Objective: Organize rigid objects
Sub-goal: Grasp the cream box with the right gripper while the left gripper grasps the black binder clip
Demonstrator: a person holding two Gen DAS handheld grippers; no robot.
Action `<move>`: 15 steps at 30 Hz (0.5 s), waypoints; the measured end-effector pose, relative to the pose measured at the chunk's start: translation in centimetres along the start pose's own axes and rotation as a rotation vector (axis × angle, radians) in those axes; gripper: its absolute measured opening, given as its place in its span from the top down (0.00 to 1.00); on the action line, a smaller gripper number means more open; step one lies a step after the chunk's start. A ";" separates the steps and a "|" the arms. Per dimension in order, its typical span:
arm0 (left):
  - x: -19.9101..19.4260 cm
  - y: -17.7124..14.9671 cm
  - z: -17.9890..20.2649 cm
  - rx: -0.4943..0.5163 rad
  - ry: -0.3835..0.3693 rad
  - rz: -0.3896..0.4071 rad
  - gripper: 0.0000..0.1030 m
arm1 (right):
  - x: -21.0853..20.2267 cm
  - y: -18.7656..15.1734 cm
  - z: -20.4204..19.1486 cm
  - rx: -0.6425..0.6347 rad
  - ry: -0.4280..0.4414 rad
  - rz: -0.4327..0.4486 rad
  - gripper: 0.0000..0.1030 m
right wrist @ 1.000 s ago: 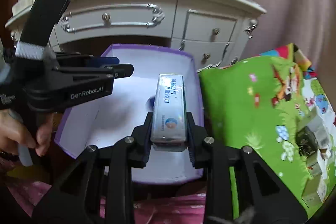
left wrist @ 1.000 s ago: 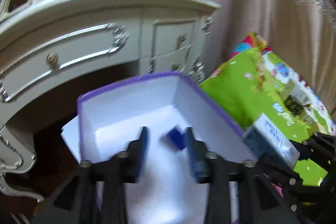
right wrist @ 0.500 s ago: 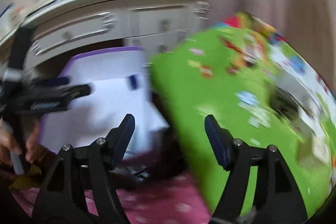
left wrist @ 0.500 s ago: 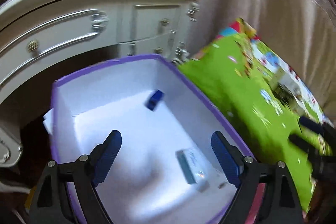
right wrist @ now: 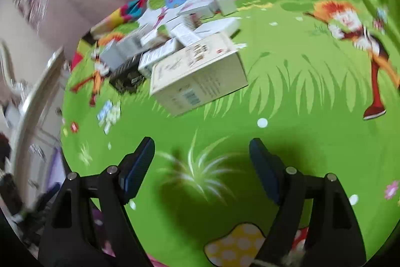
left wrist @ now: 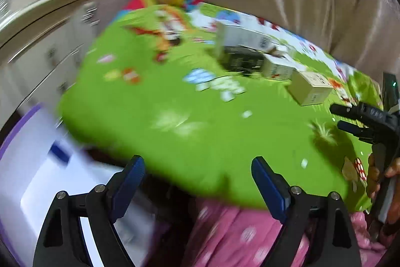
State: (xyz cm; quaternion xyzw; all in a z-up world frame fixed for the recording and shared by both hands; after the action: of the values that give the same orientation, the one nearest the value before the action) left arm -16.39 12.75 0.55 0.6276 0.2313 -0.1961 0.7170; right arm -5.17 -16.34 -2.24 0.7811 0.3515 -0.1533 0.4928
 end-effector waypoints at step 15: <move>6.9 -0.5 3.4 0.078 0.066 0.005 0.00 | 6.6 6.0 -1.9 0.351 -0.441 0.084 0.11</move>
State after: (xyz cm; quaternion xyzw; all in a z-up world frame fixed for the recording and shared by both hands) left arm -10.76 9.37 -3.55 0.6617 0.2455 -0.1824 0.6845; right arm 3.43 -13.62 -1.21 0.8161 0.1710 -0.3576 0.4205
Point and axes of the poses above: each gripper's, at about its wrist camera, not at the fingertips, and x roughly the way its jaws point, z to its right, y to its top, the point moved 5 cm from there along x, roughly the way its jaws point, and after that the axes turned 14 degrees about z, right-handed, at the moved point
